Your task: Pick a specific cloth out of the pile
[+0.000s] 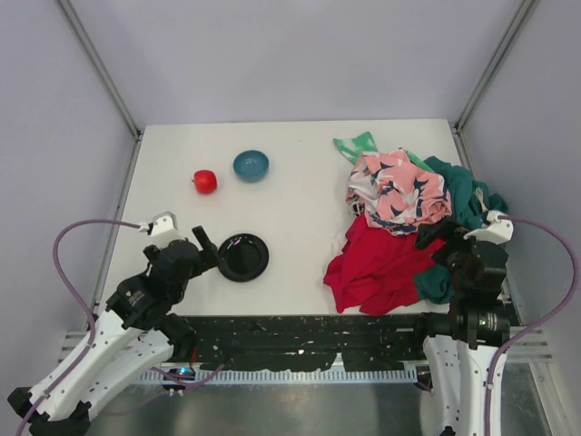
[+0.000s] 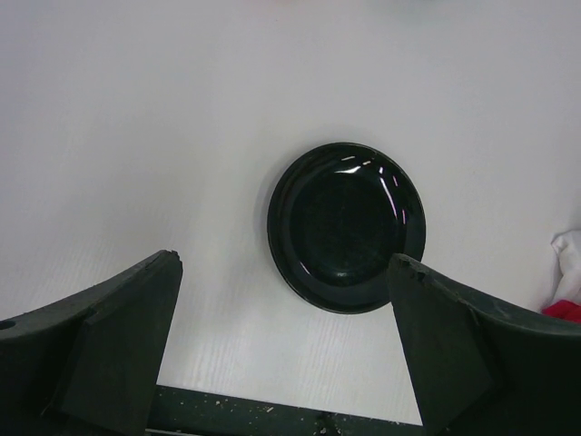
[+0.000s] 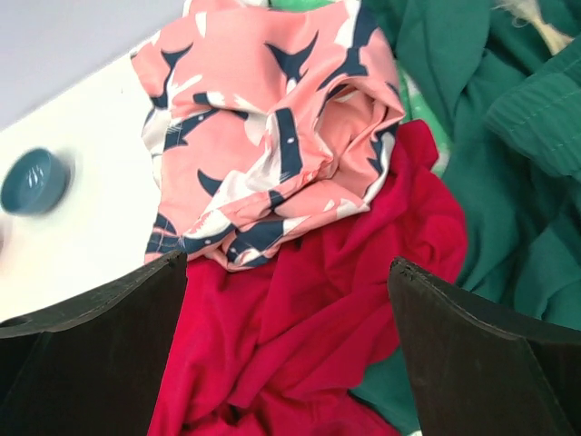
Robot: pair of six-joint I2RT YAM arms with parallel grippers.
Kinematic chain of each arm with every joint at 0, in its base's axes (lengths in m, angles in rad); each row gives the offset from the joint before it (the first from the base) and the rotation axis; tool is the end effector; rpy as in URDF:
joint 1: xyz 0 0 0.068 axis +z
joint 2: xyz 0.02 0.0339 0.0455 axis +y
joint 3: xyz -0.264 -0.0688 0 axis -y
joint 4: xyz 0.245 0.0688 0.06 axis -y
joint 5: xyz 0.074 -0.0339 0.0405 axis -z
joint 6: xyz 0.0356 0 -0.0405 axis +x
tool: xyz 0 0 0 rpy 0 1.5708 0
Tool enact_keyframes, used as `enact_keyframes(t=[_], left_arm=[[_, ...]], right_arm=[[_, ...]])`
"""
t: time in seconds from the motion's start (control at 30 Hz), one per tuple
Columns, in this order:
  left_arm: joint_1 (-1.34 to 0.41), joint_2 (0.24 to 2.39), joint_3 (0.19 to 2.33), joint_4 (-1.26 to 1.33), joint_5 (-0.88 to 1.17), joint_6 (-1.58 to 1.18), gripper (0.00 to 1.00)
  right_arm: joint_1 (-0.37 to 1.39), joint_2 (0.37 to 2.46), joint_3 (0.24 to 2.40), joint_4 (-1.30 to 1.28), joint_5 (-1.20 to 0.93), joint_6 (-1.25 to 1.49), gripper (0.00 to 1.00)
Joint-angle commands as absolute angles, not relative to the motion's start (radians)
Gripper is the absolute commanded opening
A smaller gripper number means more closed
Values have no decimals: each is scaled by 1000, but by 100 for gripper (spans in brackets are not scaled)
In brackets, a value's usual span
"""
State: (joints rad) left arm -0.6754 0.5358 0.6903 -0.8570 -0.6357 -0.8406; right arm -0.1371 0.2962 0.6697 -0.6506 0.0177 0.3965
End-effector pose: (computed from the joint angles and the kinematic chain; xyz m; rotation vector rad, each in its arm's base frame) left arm 0.0945 -0.0486 0.2789 -0.4920 2.0642 -0.1674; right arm 0.0783 -0.0114 0.3058 0.4999 1.7822 0.1646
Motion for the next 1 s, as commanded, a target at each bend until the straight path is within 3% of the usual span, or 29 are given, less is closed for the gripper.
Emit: enact_keyframes(t=[0.0,0.13,0.3,0.37,0.47,0.67,0.9,0.97], left_arm=[[-673,554,655,-715,-578,-790,99],[-673,590,644,-646,-526,-758,100],[-675,661,655,-634,-486,-752,99],[-673,686,670,-641,-471,-741,99],[-672,709,669,-653,-474,-742,99],[-670,707,669,-690,-497,-742,100],[-669,664,646,-692,-523,-747,100],[-667,652,641,-693,-540,-752,100]], right_arm=[[-132,405,736,-642,-119,315,95],[0,569,799,-718,-83,296,95],[482,719,822,-771,525,394,95],[601,858,863,-810,707,458,95],[646,1105,951,-883,871,550,95],[623,1342,960,-754,835,562,95],[345,1514,882,-552,449,468,95],[310,1563,871,-497,363,454,100]])
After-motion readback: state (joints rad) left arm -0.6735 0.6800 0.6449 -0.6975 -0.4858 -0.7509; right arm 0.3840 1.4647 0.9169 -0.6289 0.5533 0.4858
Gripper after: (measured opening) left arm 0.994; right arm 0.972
